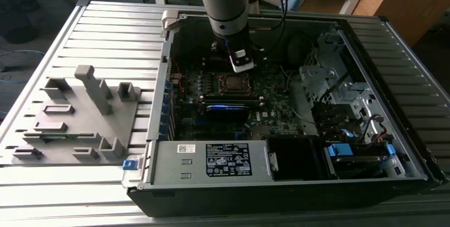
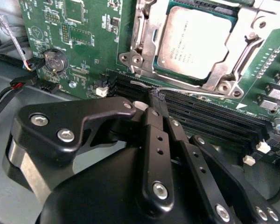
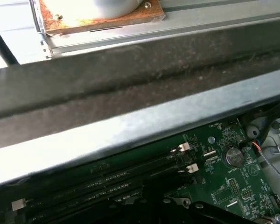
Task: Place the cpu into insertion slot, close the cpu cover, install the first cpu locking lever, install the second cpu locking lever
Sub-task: 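Install the first cpu locking lever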
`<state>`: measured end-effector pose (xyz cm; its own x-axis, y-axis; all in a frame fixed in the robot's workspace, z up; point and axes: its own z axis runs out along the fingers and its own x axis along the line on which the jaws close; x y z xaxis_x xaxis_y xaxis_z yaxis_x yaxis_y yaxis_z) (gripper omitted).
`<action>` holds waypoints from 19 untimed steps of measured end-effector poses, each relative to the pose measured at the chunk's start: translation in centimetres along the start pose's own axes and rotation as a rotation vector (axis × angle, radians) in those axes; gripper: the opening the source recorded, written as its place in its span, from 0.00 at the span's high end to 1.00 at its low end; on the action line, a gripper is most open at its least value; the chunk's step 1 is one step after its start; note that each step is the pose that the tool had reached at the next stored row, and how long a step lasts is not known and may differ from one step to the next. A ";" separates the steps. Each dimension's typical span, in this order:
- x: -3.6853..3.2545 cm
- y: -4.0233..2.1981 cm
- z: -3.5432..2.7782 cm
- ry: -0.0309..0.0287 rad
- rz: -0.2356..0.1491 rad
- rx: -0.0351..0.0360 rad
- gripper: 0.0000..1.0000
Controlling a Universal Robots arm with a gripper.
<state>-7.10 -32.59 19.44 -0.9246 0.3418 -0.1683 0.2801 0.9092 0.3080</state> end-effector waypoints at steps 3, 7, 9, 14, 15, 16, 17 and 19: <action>0.24 -0.19 0.21 -0.0062 -0.002 -0.0024 0.90; 0.26 -0.32 0.31 -0.0089 -0.002 -0.0034 0.90; 0.23 -0.38 0.30 -0.0090 -0.002 -0.0034 0.90; 0.15 -0.62 0.25 -0.0094 -0.003 -0.0022 0.90; 0.13 -0.67 0.25 -0.0096 -0.003 -0.0022 0.90; 0.14 -0.68 0.27 -0.0099 -0.003 -0.0023 0.90; 0.14 -0.69 0.27 -0.0100 -0.003 -0.0022 0.90; 0.14 -0.69 0.27 -0.0100 -0.003 -0.0021 0.90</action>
<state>-7.35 -33.10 18.95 -0.9227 0.3416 -0.1785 0.2769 0.9097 0.3094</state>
